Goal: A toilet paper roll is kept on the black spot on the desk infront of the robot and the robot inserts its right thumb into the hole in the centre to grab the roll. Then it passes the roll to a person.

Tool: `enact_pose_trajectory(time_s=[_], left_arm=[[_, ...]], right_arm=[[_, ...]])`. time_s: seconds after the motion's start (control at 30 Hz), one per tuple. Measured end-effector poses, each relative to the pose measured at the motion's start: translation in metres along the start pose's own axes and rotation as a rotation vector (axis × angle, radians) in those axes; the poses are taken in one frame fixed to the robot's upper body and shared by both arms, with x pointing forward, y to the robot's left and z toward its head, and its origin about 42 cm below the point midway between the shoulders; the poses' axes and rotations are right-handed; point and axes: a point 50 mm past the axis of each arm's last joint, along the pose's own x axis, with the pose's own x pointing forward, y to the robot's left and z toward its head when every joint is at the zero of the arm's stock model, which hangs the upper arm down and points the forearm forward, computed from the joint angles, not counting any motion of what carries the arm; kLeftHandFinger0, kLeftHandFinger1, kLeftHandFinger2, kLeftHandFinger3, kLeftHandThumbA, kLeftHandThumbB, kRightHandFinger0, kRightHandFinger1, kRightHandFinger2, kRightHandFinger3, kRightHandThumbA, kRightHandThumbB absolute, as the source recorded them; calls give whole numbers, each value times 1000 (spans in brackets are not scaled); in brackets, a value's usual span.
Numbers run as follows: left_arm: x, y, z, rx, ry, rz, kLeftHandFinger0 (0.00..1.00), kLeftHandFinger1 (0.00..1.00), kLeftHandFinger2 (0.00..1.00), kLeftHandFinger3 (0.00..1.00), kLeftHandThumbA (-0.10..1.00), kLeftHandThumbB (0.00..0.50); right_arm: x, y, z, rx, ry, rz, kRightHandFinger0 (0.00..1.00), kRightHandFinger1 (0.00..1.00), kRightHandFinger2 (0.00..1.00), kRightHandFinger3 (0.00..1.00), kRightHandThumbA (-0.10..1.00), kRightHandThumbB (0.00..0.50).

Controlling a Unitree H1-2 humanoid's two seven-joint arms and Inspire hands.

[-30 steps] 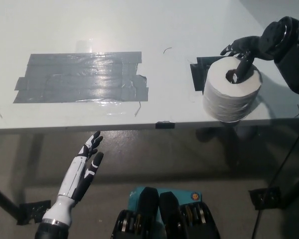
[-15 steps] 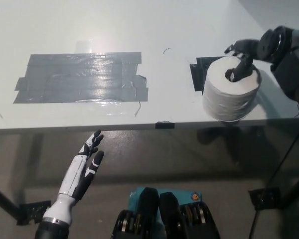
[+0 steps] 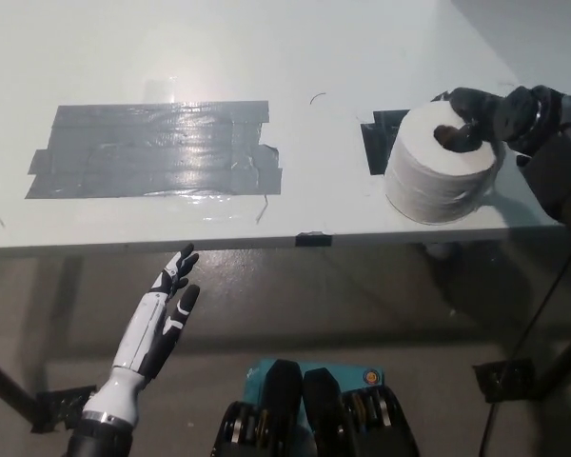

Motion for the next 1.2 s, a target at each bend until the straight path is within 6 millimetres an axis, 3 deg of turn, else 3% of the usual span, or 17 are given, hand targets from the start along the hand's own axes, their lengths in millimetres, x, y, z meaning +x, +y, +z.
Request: enact_pose_trajectory(time_s=[0.03, 0.07, 0.1, 0.13, 0.17, 0.27, 0.33, 0.47, 0.53, 0.7, 0.83, 0.97, 1.1, 1.2], left_arm=[[0, 0, 0, 0, 0, 0, 1000, 1000, 1000, 1000, 1000, 138], [1, 0, 0, 0, -2, 0, 1000, 1000, 1000, 1000, 1000, 140], [1, 0, 0, 0, -2, 0, 1000, 1000, 1000, 1000, 1000, 142], [1, 0, 0, 0, -2, 0, 1000, 1000, 1000, 1000, 1000, 142], [1, 0, 0, 0, -2, 0, 1000, 1000, 1000, 1000, 1000, 144], [1, 0, 0, 0, -1, 0, 1000, 1000, 1000, 1000, 1000, 142], [1, 0, 0, 0, 0, 0, 1000, 1000, 1000, 1000, 1000, 134], [1, 0, -1, 0, 4, -1, 1000, 1000, 1000, 1000, 1000, 146], [4, 0, -2, 1, 7, -2, 1000, 1000, 1000, 1000, 1000, 131], [10, 0, -3, 2, 7, -5, 1000, 1000, 1000, 1000, 1000, 122], [18, 1, 1, 4, -6, -4, 1000, 1000, 1000, 1000, 1000, 112], [27, 2, 3, 6, -17, -4, 1000, 1000, 1000, 1000, 1000, 106], [32, 3, 6, 8, -25, -4, 1000, 1000, 1000, 1000, 1000, 102], [36, 3, 7, 9, -31, -4, 1000, 1000, 1000, 1000, 1000, 92]], right_arm=[[0, 0, -2, 19, -4, -3, 110, 573, 952, 356, -100, 187], [0, 1, -8, 76, -15, -10, 124, 567, 946, 447, -100, 176], [0, 2, -14, 131, -23, -14, 170, 626, 974, 516, -100, 179], [0, 3, -18, 165, -27, -15, 215, 651, 993, 825, -100, 161], [0, 4, -25, 227, -34, -18, 139, 587, 978, 998, -100, 182], [-1, 7, -40, 410, -58, -23, 73, 577, 942, 1000, -100, 205], [-1, 10, -52, 533, -73, -26, 22, 529, 893, 886, -100, 206], [-1, 24, -72, 765, -101, -21, 0, 495, 903, 897, -100, 192], [1, 41, -83, 889, -111, -4, 0, 445, 852, 915, -100, 192], [-1, 59, -96, 1132, -180, -22, 0, 339, 722, 929, -100, 169], [-4, 71, -96, 1293, -254, -24, 0, 329, 669, 987, -100, 139], [-7, 88, -87, 1453, -334, 0, 0, 382, 734, 1000, -100, 123], [-12, 97, -81, 1558, -389, 24, 0, 420, 779, 1000, -100, 145], [-17, 107, -77, 1615, -423, 42, 0, 457, 831, 1000, -100, 115]])
